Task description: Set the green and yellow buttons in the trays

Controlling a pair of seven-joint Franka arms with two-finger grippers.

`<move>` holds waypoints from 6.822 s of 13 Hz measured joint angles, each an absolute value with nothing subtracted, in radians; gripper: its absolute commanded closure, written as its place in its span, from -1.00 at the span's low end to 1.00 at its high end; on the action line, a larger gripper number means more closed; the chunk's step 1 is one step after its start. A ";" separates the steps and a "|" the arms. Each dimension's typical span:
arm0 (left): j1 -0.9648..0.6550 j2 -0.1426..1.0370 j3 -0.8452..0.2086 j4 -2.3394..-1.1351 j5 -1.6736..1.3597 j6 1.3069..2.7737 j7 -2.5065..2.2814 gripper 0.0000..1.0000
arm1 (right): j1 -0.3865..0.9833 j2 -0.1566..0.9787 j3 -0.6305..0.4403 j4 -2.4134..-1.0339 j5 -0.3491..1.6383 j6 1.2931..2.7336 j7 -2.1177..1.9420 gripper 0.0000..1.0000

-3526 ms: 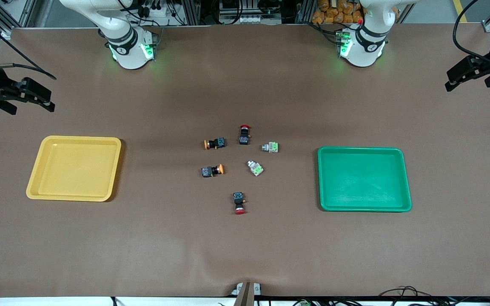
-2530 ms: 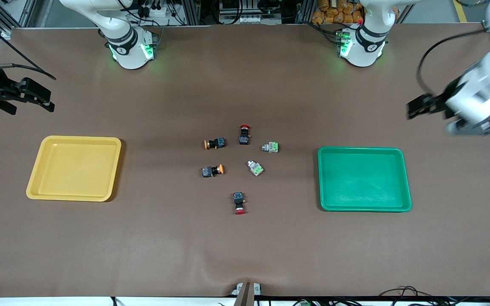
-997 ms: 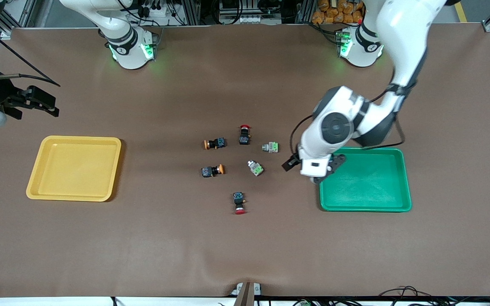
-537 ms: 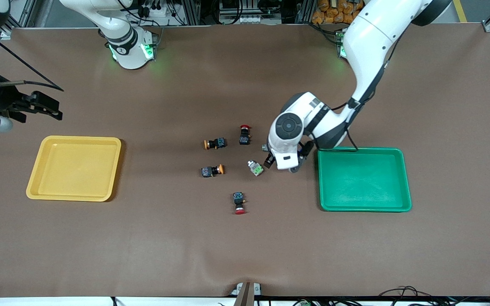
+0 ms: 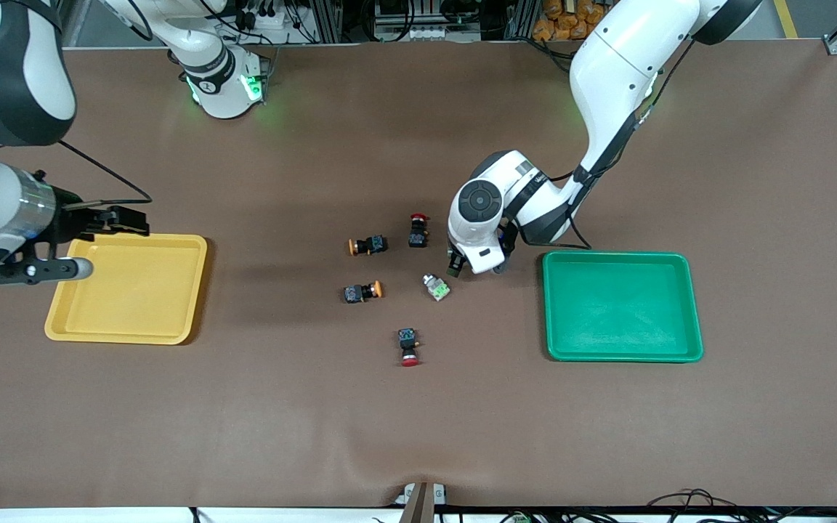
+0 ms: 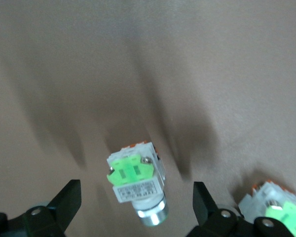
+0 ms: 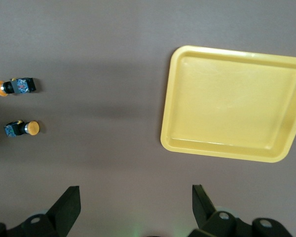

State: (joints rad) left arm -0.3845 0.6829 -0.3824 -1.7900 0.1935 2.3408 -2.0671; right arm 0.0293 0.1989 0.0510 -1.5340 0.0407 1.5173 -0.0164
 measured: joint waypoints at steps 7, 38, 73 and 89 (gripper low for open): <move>-0.381 0.681 -0.377 -1.795 0.239 2.349 -2.086 1.00 | 0.195 0.209 0.058 -1.527 0.088 1.578 -0.010 -1.00; 0.082 0.579 -0.582 -1.746 0.284 2.208 -1.477 -1.00 | 0.600 0.423 0.057 -1.834 0.105 2.132 1.632 -1.00; -0.010 0.805 -0.620 -1.487 0.278 2.431 -1.532 1.00 | 0.381 0.343 0.005 -1.966 0.007 2.106 1.106 1.00; 0.396 0.629 -0.664 -1.740 0.358 2.106 -0.986 1.00 | -0.226 0.377 0.000 -1.976 -0.002 2.166 -0.125 1.00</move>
